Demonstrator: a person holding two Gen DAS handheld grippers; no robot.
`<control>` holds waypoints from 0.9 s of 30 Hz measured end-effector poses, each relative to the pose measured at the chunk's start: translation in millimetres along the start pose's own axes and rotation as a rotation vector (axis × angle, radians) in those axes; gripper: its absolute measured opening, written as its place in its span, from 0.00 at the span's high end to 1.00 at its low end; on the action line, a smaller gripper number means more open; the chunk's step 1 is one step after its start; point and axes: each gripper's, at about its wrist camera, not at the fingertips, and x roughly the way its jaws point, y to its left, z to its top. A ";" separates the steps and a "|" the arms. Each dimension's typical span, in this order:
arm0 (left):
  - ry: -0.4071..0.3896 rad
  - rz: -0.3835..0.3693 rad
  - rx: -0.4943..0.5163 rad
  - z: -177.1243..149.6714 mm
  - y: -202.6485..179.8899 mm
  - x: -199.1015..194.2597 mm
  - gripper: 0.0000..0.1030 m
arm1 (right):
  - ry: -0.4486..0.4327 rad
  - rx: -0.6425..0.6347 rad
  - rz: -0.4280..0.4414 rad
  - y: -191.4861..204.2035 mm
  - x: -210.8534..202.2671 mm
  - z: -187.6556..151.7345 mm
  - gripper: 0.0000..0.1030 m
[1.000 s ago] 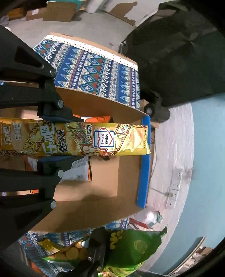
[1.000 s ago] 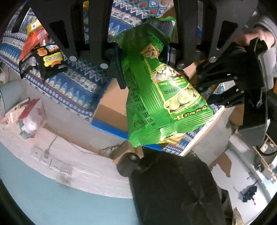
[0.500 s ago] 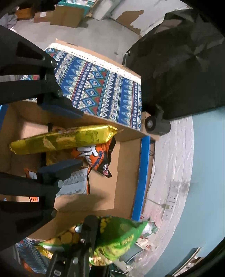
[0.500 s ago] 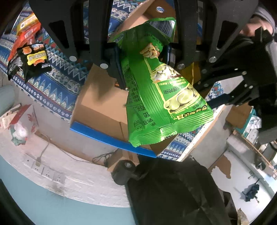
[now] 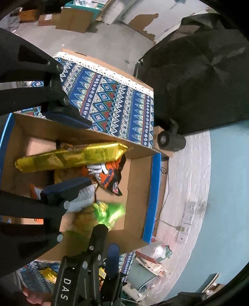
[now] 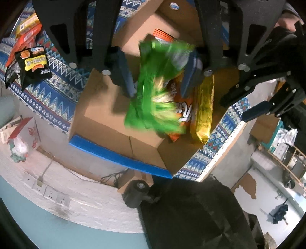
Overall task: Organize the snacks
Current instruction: 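Carry the wafer bar and green bag over the box and release both, then move both tools away from the box toward the snack pile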
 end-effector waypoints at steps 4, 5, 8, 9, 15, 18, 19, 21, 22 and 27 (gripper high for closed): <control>-0.019 -0.014 0.017 2.5 -9.6 -8.2 0.48 | -0.023 0.002 -0.003 -2.2 -13.2 -1.6 0.43; -0.024 -0.015 0.022 3.2 -12.3 -10.2 0.47 | -0.030 0.003 -0.005 -3.6 -17.2 -2.0 0.43; -0.034 -0.025 0.038 3.7 -19.9 -14.7 0.44 | -0.051 0.002 -0.016 -7.7 -30.7 -5.5 0.37; -0.036 -0.026 0.044 3.3 -22.4 -15.9 0.43 | -0.060 -0.001 -0.023 -10.0 -37.0 -8.2 0.36; -0.050 -0.038 0.092 3.4 -45.2 -23.1 0.34 | -0.084 -0.003 -0.059 -24.8 -61.1 -24.1 0.34; -0.060 -0.044 0.119 2.8 -57.9 -26.8 0.33 | -0.097 0.007 -0.088 -35.7 -71.6 -32.8 0.29; -0.061 -0.049 0.131 2.3 -63.7 -28.1 0.33 | -0.100 0.011 -0.099 -40.9 -75.7 -37.2 0.28; -0.062 -0.058 0.151 0.9 -75.2 -30.1 0.31 | -0.097 0.021 -0.112 -50.2 -81.4 -44.5 0.28; -0.061 -0.066 0.166 0.4 -83.1 -31.1 0.29 | -0.096 0.026 -0.115 -54.4 -83.6 -46.2 0.28; -0.055 -0.091 0.237 -4.3 -118.4 -33.9 0.29 | -0.100 0.067 -0.144 -82.1 -99.5 -67.5 0.27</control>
